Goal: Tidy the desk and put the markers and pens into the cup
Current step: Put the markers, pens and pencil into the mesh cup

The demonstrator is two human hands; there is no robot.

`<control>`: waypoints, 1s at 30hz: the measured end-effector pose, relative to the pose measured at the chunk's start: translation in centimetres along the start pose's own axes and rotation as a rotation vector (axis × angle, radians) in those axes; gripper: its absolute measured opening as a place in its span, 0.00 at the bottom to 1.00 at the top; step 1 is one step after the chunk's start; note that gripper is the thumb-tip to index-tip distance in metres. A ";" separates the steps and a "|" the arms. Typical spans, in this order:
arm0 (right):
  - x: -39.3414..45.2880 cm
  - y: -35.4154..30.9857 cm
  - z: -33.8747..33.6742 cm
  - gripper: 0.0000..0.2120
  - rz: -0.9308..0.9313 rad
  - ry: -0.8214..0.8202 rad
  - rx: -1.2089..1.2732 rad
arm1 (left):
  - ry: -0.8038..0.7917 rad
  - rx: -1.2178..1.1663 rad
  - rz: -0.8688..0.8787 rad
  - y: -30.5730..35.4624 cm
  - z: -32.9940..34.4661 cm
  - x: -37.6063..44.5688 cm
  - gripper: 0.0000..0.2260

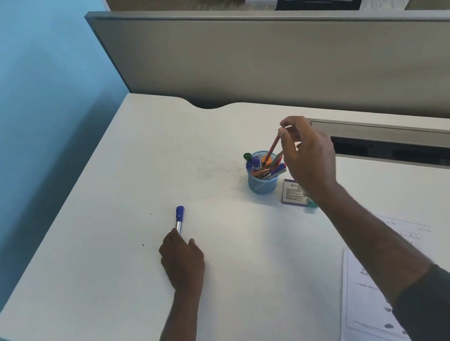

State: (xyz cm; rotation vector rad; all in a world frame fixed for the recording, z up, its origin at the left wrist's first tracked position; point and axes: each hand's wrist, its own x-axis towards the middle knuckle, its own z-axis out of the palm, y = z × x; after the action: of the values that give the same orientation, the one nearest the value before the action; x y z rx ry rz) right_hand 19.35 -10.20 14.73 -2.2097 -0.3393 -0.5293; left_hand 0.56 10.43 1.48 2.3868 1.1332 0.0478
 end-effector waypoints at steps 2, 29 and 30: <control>-0.3 0.4 0.4 0.06 -0.024 -0.011 -0.044 | -0.004 0.051 0.008 0.2 0.1 -0.1 0.16; -0.9 2.7 1.9 0.05 -0.062 -0.172 -0.302 | -0.039 -0.263 0.235 4.3 -0.2 -2.2 0.23; -1.0 2.7 1.9 0.05 -0.059 -0.173 -0.310 | -0.038 -0.280 0.265 4.8 -0.2 -2.5 0.23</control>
State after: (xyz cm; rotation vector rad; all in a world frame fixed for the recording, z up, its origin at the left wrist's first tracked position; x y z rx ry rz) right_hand 20.12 -10.48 11.34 -2.5607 -0.4389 -0.4470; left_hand 2.36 6.13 4.23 2.2573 0.7319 0.2335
